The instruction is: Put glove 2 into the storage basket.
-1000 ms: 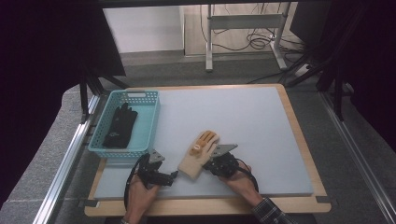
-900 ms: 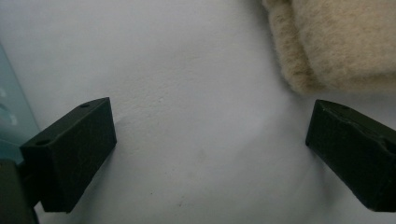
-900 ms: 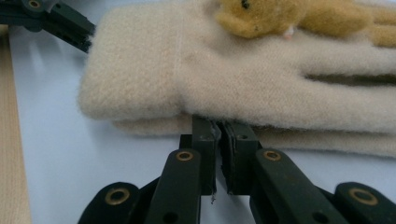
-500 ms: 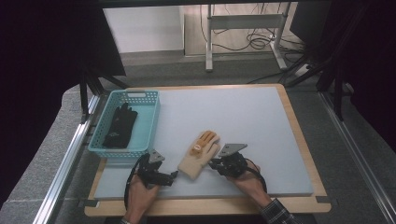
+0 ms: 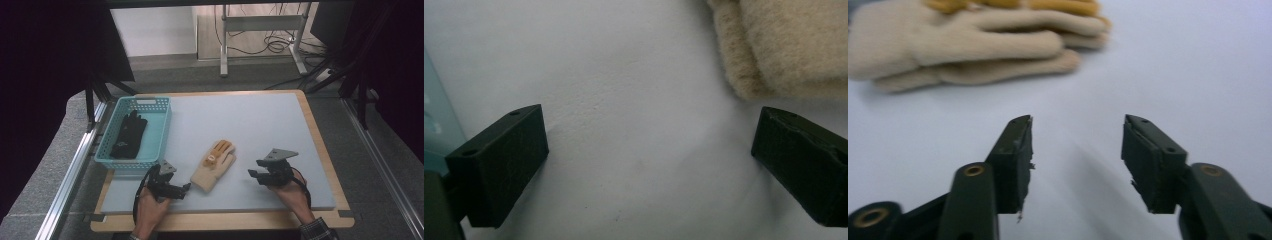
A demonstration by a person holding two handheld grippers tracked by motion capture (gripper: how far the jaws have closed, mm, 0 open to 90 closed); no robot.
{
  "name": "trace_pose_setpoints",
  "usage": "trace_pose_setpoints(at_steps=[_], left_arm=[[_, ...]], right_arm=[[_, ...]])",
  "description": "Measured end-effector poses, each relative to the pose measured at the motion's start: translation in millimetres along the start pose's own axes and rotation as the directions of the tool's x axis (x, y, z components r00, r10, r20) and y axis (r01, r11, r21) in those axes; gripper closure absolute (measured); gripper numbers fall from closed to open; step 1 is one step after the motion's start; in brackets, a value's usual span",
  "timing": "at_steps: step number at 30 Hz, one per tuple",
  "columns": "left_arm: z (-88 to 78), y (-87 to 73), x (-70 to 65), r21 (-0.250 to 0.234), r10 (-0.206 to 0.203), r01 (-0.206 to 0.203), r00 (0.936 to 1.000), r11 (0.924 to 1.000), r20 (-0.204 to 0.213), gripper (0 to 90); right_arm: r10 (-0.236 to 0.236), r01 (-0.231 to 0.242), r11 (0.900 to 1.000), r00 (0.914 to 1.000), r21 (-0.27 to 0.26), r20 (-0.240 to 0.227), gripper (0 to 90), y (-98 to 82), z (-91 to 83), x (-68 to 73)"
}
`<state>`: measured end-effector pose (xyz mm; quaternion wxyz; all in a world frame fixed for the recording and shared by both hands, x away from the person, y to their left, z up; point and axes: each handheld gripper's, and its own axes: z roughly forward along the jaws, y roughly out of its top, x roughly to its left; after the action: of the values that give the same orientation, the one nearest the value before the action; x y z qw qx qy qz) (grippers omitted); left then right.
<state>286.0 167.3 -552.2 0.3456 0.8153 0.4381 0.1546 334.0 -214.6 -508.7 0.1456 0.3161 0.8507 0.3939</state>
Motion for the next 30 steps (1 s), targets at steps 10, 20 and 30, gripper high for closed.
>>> trace_pose_setpoints(at_steps=[10, 20, 30], left_arm=[[0.1, 0.2, -0.2, 0.003, 0.002, -0.002, 1.0, 1.0, 0.0, 1.5], [0.1, 0.3, 0.0, 0.004, 0.001, -0.001, 1.0, 1.0, 0.001, 1.4], [-0.6, 0.4, 0.0, 0.005, 0.003, -0.003, 1.0, 1.0, 0.005, 1.8]], right_arm=[[0.066, -0.069, 0.997, 0.9913, 0.023, 0.113, 30.1, -26.2, -16.3, -29.3], [0.079, -0.086, 0.996, 0.982, 0.036, 0.172, 25.0, -40.3, -15.6, -39.2], [0.083, -0.09, 0.995, 0.9814, 0.034, 0.173, 23.6, -41.2, -15.2, -40.0]])
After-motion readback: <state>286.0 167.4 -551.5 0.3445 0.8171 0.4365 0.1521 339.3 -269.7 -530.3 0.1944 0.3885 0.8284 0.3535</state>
